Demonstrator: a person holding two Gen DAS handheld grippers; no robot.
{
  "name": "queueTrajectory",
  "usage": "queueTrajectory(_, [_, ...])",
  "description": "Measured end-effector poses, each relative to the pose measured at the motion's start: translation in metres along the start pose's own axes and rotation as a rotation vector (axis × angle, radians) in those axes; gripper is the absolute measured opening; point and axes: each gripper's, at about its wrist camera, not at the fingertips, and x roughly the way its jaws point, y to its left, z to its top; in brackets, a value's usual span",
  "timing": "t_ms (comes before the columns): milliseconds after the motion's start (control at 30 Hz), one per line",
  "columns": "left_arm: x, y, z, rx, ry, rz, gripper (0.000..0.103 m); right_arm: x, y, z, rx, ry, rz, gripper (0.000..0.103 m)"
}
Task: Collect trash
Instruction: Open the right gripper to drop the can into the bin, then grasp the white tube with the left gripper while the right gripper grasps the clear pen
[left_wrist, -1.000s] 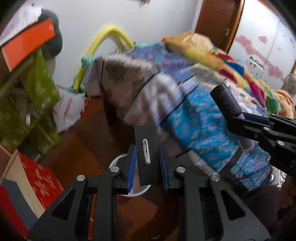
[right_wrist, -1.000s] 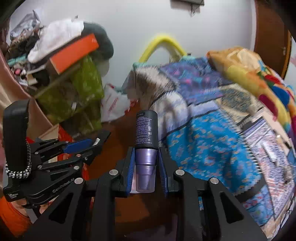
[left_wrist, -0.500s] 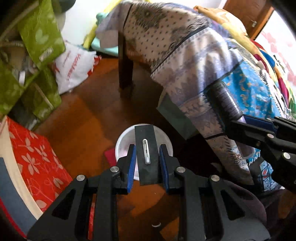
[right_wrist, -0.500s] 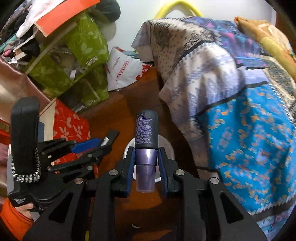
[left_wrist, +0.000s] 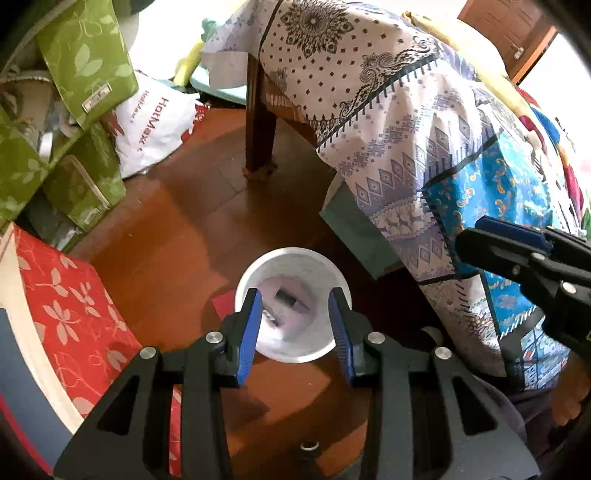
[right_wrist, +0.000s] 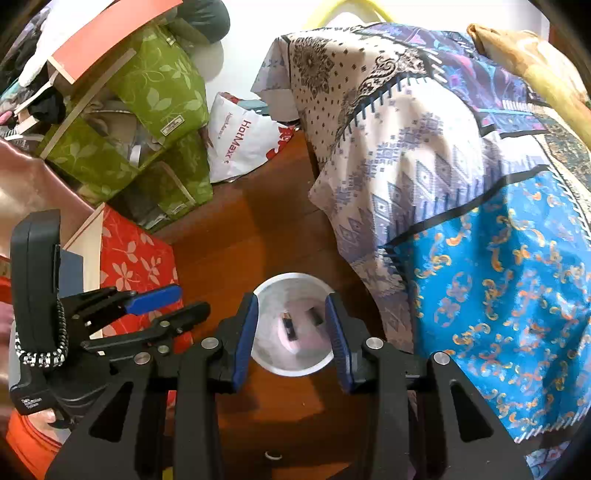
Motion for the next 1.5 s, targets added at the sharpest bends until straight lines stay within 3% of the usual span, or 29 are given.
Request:
queueTrajectory(233, [-0.041, -0.016, -0.004, 0.04, -0.076, 0.012, 0.037, -0.036, 0.0, -0.007, -0.002, -0.057, -0.022, 0.034])
queueTrajectory(467, [-0.098, -0.042, -0.007, 0.076, -0.189, -0.001, 0.037, -0.096, -0.006, -0.023, 0.02, -0.168, -0.042, 0.034])
queueTrajectory(900, [-0.186, -0.135, -0.022, 0.215, -0.371, -0.063, 0.037, -0.217, -0.048, -0.073, 0.112, -0.396, -0.134, 0.034])
queueTrajectory(1200, [-0.195, -0.232, -0.029, 0.38, -0.402, -0.155, 0.045, -0.273, -0.111, -0.121, 0.243, -0.483, -0.287, 0.034])
queueTrajectory(1500, [-0.162, -0.335, -0.027, 0.524, -0.358, -0.243, 0.047, -0.301, -0.194, -0.173, 0.423, -0.487, -0.425, 0.035])
